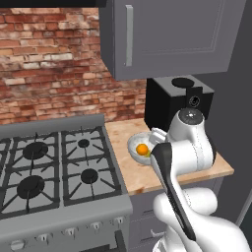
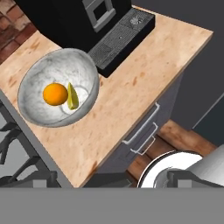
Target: Take the lemon wedge, orange, and lemon from the freezer and place them in the bowl on the counter.
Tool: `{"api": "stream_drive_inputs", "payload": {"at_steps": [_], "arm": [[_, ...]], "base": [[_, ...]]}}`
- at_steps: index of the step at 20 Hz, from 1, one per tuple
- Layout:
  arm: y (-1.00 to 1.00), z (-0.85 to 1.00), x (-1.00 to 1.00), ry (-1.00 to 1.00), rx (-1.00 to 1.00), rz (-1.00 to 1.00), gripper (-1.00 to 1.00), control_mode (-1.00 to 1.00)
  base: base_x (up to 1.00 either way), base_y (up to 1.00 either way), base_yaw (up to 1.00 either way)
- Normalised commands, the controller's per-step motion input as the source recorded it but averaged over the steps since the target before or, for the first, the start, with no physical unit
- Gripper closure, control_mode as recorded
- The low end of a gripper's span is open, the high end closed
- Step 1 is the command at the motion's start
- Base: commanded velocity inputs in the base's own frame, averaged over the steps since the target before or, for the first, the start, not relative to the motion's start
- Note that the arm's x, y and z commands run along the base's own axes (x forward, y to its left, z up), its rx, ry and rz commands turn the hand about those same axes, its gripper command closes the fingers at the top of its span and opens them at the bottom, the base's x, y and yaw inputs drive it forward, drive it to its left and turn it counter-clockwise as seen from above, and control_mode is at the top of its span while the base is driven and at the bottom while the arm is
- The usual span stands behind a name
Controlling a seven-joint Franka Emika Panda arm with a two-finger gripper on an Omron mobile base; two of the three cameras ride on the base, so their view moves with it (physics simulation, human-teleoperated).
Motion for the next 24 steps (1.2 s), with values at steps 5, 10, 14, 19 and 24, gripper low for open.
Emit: {"api": "stream_drive_inputs", "payload": {"at_steps": [5, 10, 14, 19, 24], "arm": [[0.0, 0.0, -0.01, 0.0, 0.0, 0.0, -1.0, -1.0], [0.0, 0.0, -0.02, 0.0, 0.0, 0.0, -1.0, -1.0], [0.0, 0.0, 0.0, 0.0, 0.0, 0.0, -1.0, -1.0], [0.0, 0.0, 0.0, 0.0, 0.0, 0.0, -1.0, -1.0], [0.0, 0.0, -0.03, 0.0, 0.0, 0.0, -1.0, 1.0]], "base": [[0.0, 0.0, 0.0], [0.0, 0.0, 0.0], [0.0, 0.0, 0.0], [0.0, 0.0, 0.0], [-0.11, 0.01, 0.0]]}}
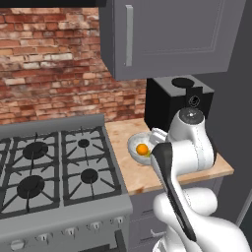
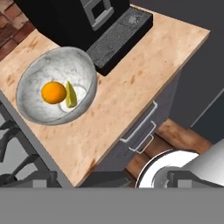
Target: Take the lemon wedge, orange, and lemon from the freezer and place them in the bowl on the counter.
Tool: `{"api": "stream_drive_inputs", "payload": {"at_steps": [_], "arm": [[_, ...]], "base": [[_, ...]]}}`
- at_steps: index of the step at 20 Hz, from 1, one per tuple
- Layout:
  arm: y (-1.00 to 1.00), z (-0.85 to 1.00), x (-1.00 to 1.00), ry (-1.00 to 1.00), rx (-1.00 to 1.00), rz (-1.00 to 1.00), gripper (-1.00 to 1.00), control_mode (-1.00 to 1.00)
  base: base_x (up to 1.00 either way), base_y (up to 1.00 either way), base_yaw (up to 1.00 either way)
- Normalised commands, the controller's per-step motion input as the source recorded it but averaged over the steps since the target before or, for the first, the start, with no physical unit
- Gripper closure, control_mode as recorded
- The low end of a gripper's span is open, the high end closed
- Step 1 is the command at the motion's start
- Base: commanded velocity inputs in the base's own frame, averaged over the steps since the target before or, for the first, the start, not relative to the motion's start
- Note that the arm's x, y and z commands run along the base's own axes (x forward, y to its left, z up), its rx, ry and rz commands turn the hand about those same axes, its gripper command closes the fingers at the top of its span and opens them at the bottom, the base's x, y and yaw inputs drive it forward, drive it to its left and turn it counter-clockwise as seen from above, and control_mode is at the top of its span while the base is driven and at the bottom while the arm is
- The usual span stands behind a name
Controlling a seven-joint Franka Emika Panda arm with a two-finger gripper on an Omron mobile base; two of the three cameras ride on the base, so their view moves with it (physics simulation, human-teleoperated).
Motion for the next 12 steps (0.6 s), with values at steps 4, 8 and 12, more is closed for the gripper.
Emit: {"api": "stream_drive_inputs", "payload": {"at_steps": [4, 8, 12], "arm": [[0.0, 0.0, 0.0, 0.0, 0.0, 0.0, -1.0, 1.0], [0.0, 0.0, 0.0, 0.0, 0.0, 0.0, -1.0, 1.0], [0.0, 0.0, 0.0, 0.0, 0.0, 0.0, -1.0, 1.0]], "base": [[-0.41, 0.01, 0.0], [-0.42, 0.0, 0.0], [-0.53, 0.0, -0.02]]}}
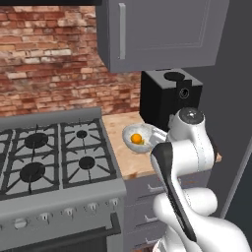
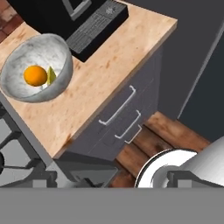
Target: Take the lemon wedge, orange, and lemon from the freezer and place them in the bowl on the counter.
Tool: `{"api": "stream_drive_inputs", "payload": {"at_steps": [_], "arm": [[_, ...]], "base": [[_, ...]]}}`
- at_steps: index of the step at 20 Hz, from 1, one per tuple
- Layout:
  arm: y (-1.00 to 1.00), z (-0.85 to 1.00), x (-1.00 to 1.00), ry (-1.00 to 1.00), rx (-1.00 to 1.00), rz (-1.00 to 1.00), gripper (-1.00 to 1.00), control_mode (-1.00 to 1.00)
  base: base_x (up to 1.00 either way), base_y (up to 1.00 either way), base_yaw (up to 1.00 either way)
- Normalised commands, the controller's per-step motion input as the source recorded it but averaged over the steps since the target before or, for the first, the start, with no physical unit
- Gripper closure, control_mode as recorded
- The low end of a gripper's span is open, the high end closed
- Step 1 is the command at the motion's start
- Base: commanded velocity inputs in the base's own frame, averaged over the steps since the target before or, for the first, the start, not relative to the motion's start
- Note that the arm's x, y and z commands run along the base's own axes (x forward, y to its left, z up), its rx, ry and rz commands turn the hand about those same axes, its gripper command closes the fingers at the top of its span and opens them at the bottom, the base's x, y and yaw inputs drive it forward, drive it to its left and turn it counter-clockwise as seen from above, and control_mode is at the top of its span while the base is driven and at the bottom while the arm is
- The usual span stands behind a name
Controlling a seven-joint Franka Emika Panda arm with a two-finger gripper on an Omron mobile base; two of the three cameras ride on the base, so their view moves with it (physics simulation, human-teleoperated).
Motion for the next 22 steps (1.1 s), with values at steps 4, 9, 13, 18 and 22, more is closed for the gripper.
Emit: {"api": "stream_drive_inputs", "payload": {"at_steps": [4, 9, 13, 18, 22], "arm": [[0.0, 0.0, 0.0, 0.0, 0.0, 0.0, -1.0, 1.0], [0.0, 0.0, 0.0, 0.0, 0.0, 0.0, -1.0, 1.0], [0.0, 0.0, 0.0, 0.0, 0.0, 0.0, -1.0, 1.0], [0.0, 0.0, 0.0, 0.0, 0.0, 0.0, -1.0, 1.0], [0.0, 0.0, 0.0, 0.0, 0.0, 0.0, -1.0, 1.0]], "base": [[-0.54, 0.0, -0.04], [-0.47, 0.0, -0.03], [-0.47, 0.0, -0.04], [-0.49, 0.0, -0.04], [-0.51, 0.0, -0.05]]}}
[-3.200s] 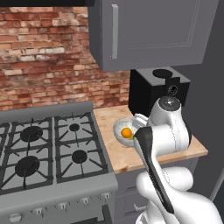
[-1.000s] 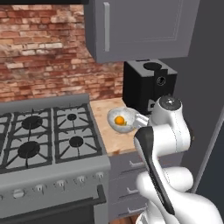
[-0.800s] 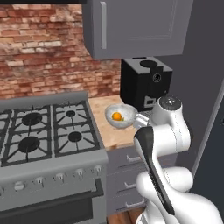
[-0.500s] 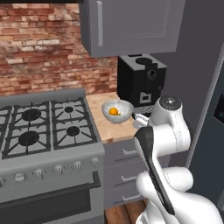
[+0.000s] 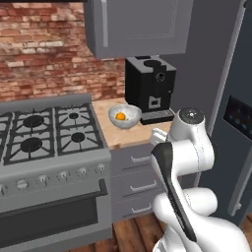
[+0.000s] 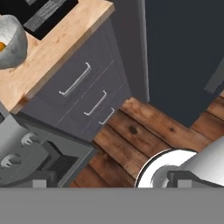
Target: Take the lemon wedge, orange, and lemon from the freezer and place them in the bowl on the counter.
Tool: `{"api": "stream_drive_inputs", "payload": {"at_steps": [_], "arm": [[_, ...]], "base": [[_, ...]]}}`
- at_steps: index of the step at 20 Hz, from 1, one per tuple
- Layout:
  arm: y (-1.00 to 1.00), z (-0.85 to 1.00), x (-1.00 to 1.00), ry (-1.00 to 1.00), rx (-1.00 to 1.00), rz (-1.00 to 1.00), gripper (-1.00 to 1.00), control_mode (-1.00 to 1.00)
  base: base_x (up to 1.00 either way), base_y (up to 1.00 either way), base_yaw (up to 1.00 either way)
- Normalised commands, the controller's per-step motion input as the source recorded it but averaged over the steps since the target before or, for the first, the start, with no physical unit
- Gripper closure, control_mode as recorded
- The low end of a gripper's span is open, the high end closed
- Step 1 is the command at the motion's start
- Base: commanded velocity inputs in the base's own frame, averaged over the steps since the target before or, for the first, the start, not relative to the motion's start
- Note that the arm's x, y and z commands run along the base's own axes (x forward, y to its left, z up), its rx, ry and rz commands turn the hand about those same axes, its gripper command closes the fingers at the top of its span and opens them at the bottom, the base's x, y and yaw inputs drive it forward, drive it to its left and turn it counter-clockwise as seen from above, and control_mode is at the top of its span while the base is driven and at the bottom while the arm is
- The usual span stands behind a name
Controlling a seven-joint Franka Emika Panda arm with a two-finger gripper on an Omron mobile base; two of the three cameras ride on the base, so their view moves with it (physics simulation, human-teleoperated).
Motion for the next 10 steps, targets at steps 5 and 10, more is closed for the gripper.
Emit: {"api": "stream_drive_inputs", "payload": {"at_steps": [5, 10], "arm": [[0.0, 0.0, 0.0, 0.0, 0.0, 0.0, -1.0, 1.0], [0.0, 0.0, 0.0, 0.0, 0.0, 0.0, -1.0, 1.0]], "base": [[-0.51, 0.0, -0.04], [-0.53, 0.0, -0.04]]}}
